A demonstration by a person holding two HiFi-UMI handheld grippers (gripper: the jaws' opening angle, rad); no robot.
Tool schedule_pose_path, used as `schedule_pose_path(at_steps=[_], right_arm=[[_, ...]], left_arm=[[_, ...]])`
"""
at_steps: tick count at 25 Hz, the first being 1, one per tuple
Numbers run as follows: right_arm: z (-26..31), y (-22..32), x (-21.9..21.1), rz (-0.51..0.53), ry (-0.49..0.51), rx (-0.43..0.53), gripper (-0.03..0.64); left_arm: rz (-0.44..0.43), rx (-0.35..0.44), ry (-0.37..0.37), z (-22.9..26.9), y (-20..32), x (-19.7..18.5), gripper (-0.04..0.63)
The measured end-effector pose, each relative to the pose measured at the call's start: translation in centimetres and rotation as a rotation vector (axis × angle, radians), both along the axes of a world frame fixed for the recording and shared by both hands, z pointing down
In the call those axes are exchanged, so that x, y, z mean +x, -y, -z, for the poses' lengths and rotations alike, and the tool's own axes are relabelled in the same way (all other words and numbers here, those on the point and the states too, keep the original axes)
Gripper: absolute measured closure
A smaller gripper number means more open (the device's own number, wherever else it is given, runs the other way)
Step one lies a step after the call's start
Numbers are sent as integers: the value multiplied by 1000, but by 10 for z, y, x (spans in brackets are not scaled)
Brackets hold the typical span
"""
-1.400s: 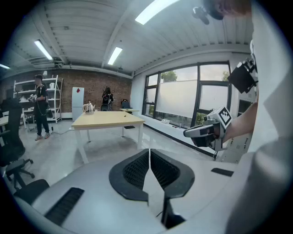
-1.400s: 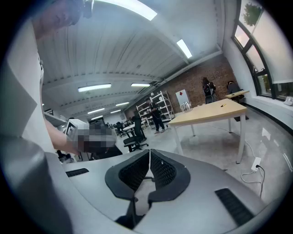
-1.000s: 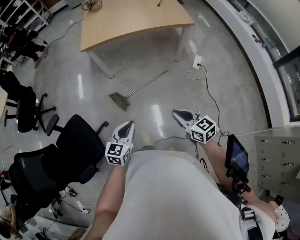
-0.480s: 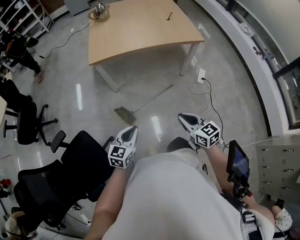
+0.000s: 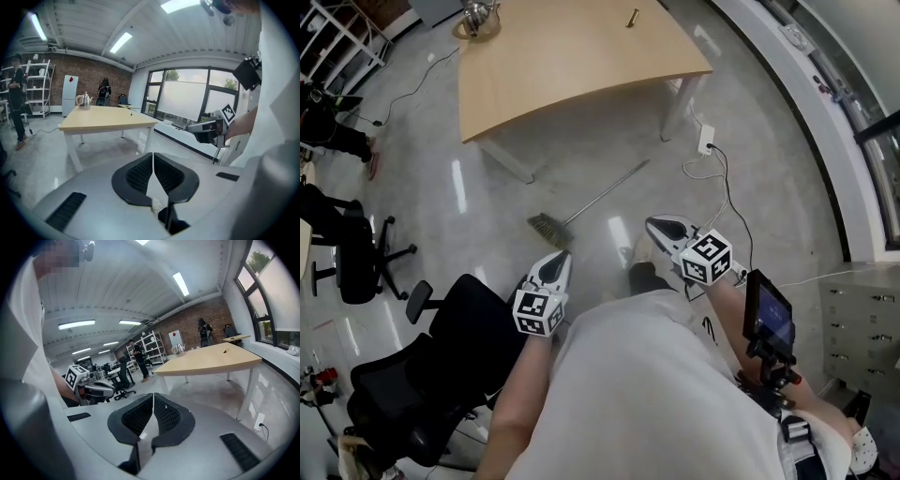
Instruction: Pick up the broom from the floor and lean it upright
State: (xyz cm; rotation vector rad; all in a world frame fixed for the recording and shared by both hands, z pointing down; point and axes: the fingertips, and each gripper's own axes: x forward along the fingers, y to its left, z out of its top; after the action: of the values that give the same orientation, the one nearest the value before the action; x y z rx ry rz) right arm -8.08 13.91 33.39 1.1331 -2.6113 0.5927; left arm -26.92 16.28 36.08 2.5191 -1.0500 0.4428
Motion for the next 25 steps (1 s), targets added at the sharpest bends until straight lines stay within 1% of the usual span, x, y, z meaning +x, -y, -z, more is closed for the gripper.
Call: schedule_pose_path(at_steps=[4, 8, 11, 13, 16, 21, 25], right_arm=[[-3, 44, 13, 16, 20, -4, 597], [-5, 81, 31, -2, 18, -16, 597], [-3, 119, 34, 14, 53, -21, 597], [0, 134, 43, 24, 86, -25, 597], [1, 147, 57, 30, 102, -31, 597], [-4, 158, 68, 53, 112, -58, 597], [-14, 163, 82, 29, 114, -86, 597]], left_arm=[[-1, -9, 14, 3, 38, 19, 578], [-23, -36, 10, 7, 74, 33, 578], [-18, -24, 50, 12, 110, 38, 578], [-15, -22, 84, 12, 126, 49, 578], [-12, -30, 107, 9, 145, 65, 578], [-12, -27, 127, 12, 170, 80, 578], [-43, -35, 140, 7, 182, 94, 578]])
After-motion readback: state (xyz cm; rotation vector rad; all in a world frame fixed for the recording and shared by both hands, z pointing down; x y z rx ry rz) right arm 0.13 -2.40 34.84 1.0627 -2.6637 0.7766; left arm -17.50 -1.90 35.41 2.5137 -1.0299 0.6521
